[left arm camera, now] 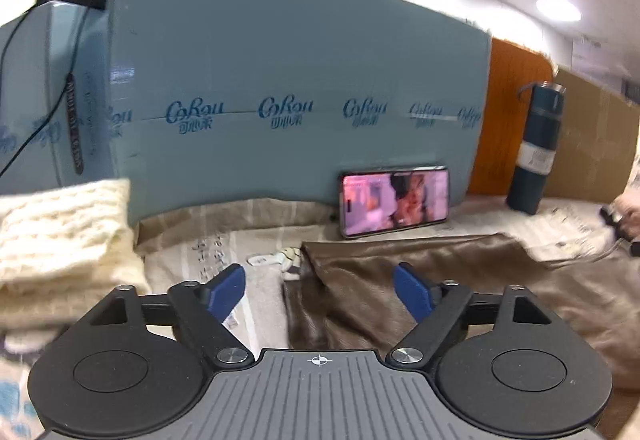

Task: Fold clothes

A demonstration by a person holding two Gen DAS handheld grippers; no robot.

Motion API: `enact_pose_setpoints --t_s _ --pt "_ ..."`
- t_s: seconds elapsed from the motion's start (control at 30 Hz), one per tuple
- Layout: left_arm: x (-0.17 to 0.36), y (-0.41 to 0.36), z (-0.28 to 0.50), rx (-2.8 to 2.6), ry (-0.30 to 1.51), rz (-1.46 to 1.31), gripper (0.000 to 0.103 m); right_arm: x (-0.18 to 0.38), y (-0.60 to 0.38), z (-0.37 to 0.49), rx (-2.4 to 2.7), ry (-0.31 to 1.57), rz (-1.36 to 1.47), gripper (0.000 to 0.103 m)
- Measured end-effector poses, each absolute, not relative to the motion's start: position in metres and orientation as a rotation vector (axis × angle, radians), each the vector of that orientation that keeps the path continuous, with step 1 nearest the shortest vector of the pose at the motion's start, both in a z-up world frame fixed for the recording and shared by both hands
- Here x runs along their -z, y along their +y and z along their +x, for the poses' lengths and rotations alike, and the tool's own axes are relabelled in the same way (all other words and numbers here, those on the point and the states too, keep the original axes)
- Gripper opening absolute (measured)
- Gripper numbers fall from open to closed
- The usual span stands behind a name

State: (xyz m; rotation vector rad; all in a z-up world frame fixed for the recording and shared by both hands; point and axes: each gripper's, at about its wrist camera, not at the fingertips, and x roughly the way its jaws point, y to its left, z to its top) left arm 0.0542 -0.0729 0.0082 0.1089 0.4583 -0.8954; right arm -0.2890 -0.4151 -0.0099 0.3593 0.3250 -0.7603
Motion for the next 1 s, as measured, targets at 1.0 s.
enact_pose_setpoints --t_s 1.0 --pt "0.033 -0.054 0.006 0.953 0.662 0.123 0.097 0.035 -0.366 -0.339 0.751 0.142 1.134 0.095"
